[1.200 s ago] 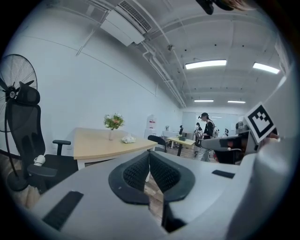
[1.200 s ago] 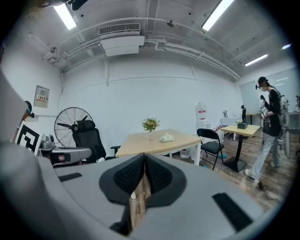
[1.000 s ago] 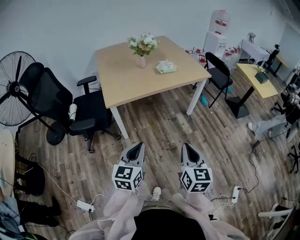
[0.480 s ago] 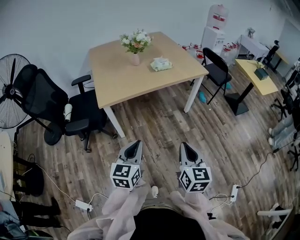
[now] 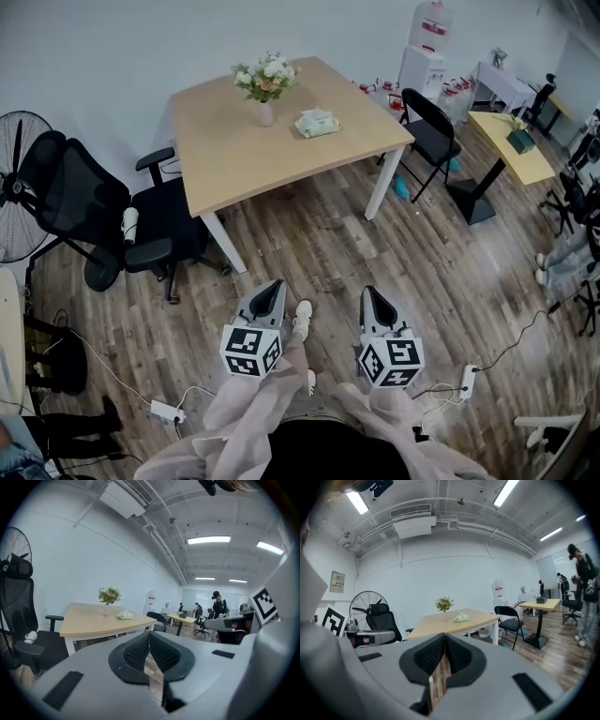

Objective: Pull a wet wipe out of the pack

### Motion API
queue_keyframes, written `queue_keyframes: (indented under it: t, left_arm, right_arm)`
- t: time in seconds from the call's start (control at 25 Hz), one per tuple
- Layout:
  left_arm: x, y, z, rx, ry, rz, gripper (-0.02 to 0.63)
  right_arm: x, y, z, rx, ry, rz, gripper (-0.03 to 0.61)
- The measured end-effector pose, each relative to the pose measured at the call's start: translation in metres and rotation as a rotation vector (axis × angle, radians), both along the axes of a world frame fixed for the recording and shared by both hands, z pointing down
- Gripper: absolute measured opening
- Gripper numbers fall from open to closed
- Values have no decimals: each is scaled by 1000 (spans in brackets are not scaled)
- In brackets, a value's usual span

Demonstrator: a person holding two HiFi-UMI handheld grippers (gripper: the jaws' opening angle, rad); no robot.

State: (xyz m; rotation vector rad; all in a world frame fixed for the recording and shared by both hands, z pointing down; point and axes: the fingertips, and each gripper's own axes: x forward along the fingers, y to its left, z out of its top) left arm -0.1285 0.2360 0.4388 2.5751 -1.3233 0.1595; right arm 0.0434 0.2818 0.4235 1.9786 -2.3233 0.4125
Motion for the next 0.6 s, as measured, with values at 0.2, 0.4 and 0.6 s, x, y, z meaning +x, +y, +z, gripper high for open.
queue_keyframes:
  t: [0.2,0.4,0.6]
  left_arm:
    - [2,-21,2,-13,-8,-2,12]
    - [1,-52,0,-10,-3,-13,12]
    - [11,-88,-4,-4,-5,-6,12]
  right_arm:
    - [0,-20,3,-16,2,-10,15]
    - [3,-52,4,-14,-7,-4,15]
    - [9,-90,3,-15,9,-11,15]
